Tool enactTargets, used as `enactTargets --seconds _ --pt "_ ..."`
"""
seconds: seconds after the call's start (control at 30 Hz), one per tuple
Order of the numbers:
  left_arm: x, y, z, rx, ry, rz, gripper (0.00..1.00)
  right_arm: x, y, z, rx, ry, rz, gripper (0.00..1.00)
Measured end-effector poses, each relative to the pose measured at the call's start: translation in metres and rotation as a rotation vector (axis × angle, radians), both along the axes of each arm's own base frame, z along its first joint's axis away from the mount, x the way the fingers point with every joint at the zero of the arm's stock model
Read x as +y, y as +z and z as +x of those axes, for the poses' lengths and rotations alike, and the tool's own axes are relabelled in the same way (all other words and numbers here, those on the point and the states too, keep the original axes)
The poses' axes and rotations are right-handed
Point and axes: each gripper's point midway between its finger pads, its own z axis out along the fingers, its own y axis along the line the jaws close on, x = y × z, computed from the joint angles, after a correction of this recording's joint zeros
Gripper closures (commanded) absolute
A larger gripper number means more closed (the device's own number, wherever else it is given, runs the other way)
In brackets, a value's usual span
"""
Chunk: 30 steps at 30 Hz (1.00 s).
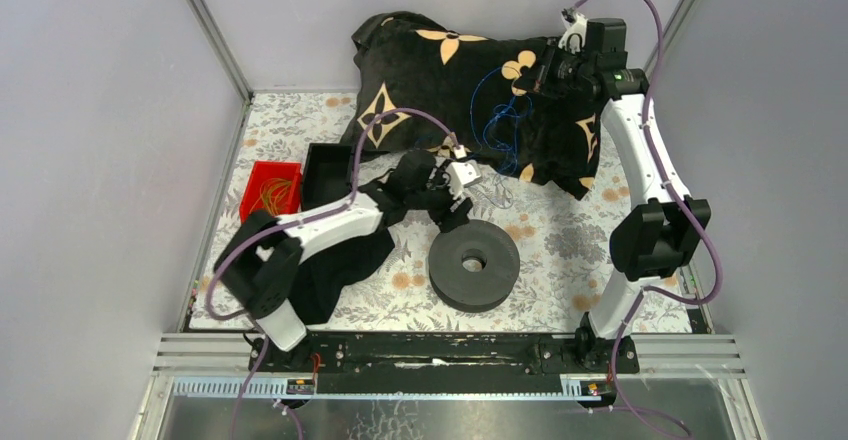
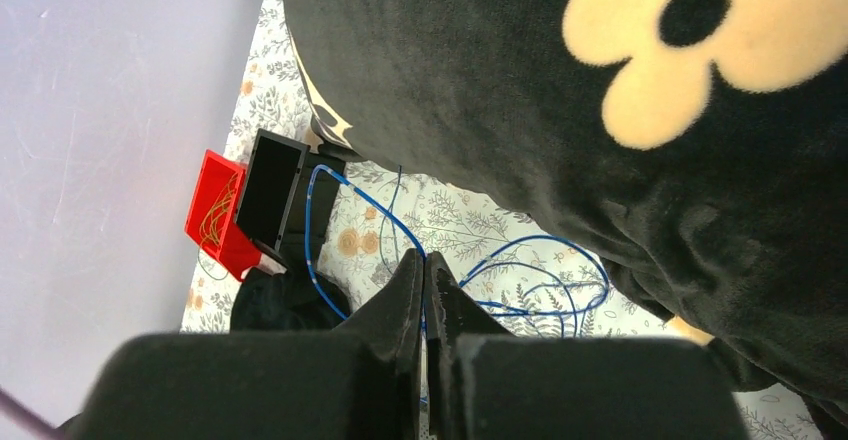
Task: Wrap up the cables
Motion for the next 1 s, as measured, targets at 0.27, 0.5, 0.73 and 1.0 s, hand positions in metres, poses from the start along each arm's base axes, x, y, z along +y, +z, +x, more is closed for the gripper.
enactTargets --seconds 0.27,0.5,0.73,1.0 --pt "-0.030 -0.018 0.039 0.016 0.025 0.033 0.30 -0.009 0.000 0.001 0.008 -0.005 0.016 1.00" --pt "-0.039 -0.037 0.066 -0.020 -0.046 0.127 0.32 -0.007 -0.004 -0.001 0.023 0.019 0.014 1.00" --pt "-0.030 -0.071 0.083 -0.018 -0.130 0.235 0.30 -0.006 -0.007 -0.005 0.034 0.039 0.006 1.00" --pt "-0.019 -0.102 0.102 -0.027 -0.190 0.321 0.35 -0.004 -0.007 -0.006 0.030 0.051 0.008 1.00"
